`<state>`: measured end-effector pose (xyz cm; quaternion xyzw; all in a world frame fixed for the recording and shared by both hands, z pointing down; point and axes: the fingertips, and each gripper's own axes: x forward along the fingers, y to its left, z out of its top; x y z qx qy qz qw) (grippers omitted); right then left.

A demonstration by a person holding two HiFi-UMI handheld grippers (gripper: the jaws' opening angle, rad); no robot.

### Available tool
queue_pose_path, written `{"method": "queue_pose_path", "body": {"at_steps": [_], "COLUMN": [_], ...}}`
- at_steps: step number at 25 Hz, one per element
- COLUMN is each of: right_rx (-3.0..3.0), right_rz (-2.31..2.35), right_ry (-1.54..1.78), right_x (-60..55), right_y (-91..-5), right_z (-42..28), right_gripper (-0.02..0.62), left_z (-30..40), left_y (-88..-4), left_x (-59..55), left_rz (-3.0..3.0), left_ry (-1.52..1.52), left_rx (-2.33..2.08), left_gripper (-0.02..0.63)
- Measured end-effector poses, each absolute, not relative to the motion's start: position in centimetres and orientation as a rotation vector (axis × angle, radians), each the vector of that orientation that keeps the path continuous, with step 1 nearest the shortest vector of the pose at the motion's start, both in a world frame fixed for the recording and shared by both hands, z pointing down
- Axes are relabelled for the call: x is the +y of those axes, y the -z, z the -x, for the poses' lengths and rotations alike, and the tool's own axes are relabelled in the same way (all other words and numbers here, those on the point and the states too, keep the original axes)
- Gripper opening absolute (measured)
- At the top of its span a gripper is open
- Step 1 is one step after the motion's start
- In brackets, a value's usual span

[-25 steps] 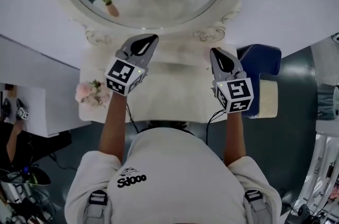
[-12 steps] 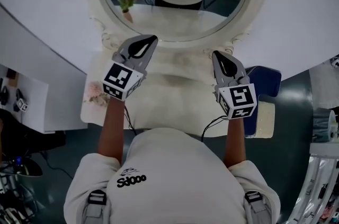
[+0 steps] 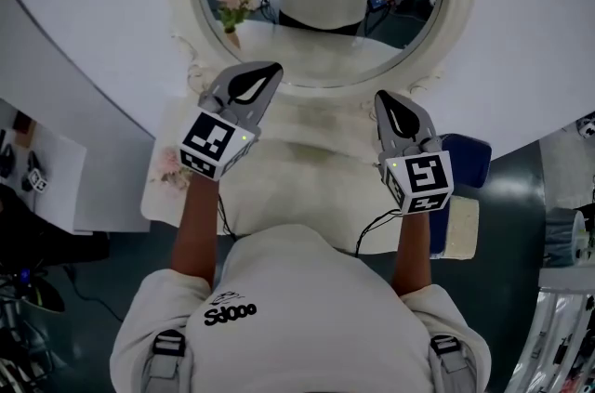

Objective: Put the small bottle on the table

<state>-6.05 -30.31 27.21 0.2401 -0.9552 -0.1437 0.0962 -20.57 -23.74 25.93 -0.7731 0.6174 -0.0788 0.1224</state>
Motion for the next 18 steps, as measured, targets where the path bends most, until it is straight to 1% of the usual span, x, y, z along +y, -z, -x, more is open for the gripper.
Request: {"method": "queue_pose_path", "body": {"at_steps": [18], "right_rx": [-2.813], "right_rz": [-0.714], "right_ry": [0.418], "right_x": [-29.74], "right_y": [-27.55], "right_z": [5.76], "right_gripper": [0.002], "left_z": [19.77], "left_y": [-26.46], "left_x": [-23.29], "left_rz": [2.293], "left_ry": [0.237], "left_rx": [1.782], "left_gripper": [0.018]}}
